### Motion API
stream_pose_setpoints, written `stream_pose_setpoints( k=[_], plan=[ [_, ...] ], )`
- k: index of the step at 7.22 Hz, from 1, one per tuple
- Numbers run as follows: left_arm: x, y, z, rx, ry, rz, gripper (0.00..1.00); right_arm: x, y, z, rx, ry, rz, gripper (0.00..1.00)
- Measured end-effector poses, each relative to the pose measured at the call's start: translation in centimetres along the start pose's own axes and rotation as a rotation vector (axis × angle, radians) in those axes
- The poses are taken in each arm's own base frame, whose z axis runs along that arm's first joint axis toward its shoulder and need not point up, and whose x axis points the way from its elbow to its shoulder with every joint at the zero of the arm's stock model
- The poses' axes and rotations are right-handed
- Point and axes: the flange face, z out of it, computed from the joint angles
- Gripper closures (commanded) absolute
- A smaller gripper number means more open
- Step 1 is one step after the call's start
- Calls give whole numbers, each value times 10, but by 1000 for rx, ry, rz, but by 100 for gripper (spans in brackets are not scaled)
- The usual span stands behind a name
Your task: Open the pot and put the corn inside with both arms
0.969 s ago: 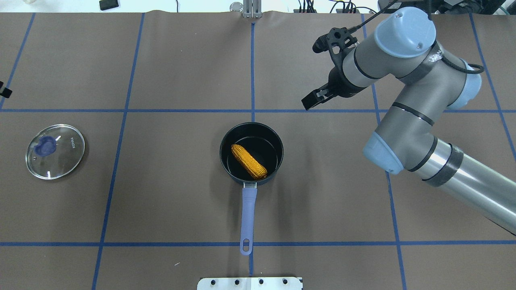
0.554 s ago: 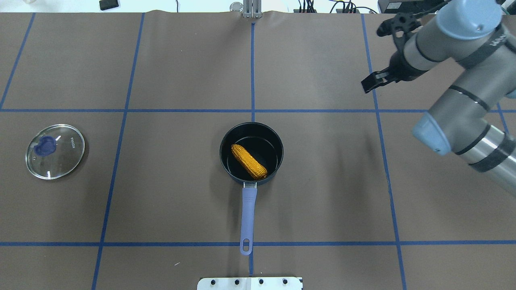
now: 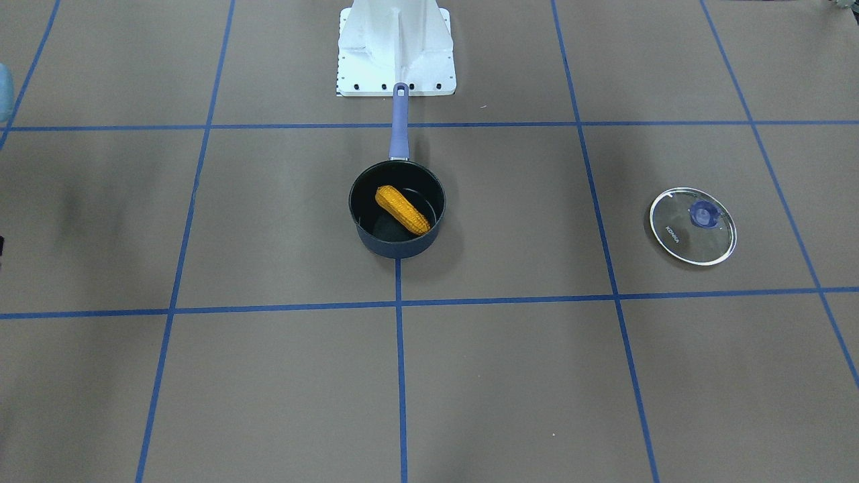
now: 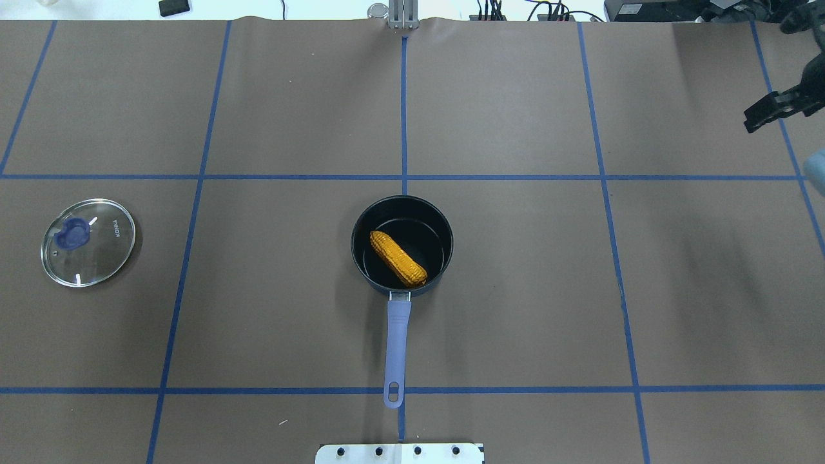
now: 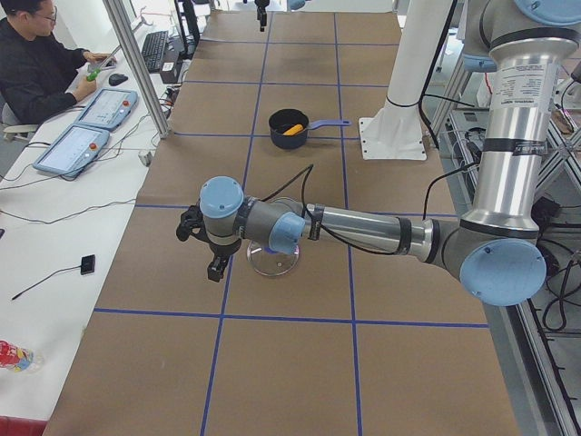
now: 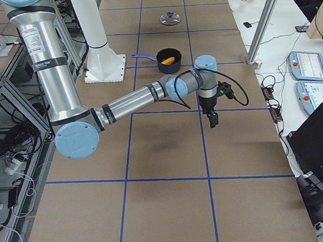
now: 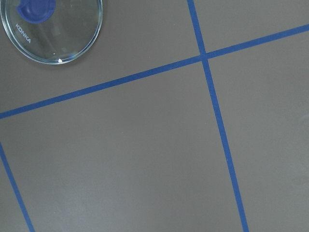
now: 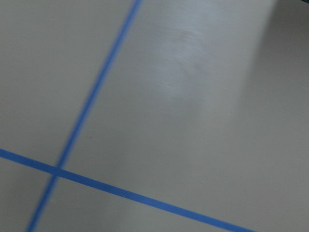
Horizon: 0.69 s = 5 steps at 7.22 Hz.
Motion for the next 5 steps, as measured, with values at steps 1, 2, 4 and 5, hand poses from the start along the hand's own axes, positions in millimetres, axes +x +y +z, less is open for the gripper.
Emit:
stream_pose_setpoints(
  k=[1, 2, 4, 5],
  plan=[
    [-3, 3, 2, -4, -3, -6, 0, 38, 15, -6, -18, -12, 61, 0],
    [-6, 7, 2, -6, -12, -11, 0, 69, 33, -9, -32, -35, 90, 0],
    [-20, 19, 10, -26, -43, -23, 0, 116, 63, -15, -56, -62, 124, 0],
    [-29, 35, 18, -47, -46, -34, 0, 130, 72, -23, -63, -72, 158, 0]
  ],
)
